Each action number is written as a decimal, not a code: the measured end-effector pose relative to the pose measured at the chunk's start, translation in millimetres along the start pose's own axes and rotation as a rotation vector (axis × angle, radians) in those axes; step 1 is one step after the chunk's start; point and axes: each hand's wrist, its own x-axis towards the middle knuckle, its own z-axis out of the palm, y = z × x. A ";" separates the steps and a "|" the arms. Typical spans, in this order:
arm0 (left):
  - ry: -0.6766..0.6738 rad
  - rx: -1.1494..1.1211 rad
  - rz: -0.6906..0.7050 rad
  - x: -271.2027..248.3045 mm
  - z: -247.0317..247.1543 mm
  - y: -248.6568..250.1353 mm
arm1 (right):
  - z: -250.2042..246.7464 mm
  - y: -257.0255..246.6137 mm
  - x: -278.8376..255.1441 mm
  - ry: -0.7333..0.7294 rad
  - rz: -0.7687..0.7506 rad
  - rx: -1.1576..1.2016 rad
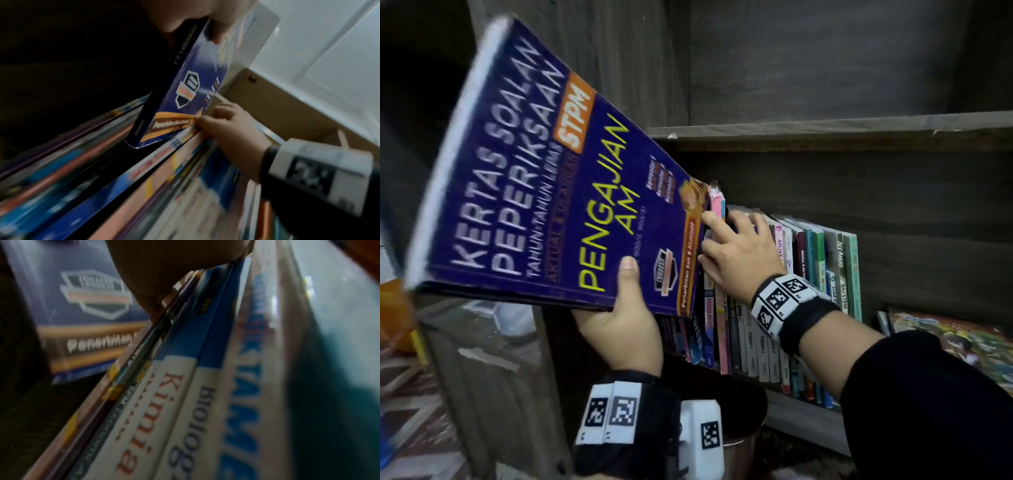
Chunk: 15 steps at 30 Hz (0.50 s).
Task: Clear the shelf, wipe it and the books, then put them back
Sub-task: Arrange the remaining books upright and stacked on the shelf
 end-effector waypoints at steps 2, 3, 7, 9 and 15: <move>-0.084 0.058 -0.088 -10.0 -3.3 -11.7 | 1.1 -0.4 -0.1 0.005 0.006 -0.004; -0.130 0.139 -0.147 -15.8 -5.9 -19.1 | 1.9 -0.7 0.1 0.014 0.009 -0.011; -0.312 0.451 -0.275 -25.0 -19.6 -49.6 | 4.4 -0.5 0.1 0.030 0.014 -0.013; -0.469 0.679 -0.288 -21.9 -21.5 -57.0 | 5.0 -1.0 -0.6 0.025 0.015 -0.011; -0.804 1.265 -0.214 -4.4 -3.6 -48.5 | 5.1 -1.9 -0.6 0.019 0.009 -0.014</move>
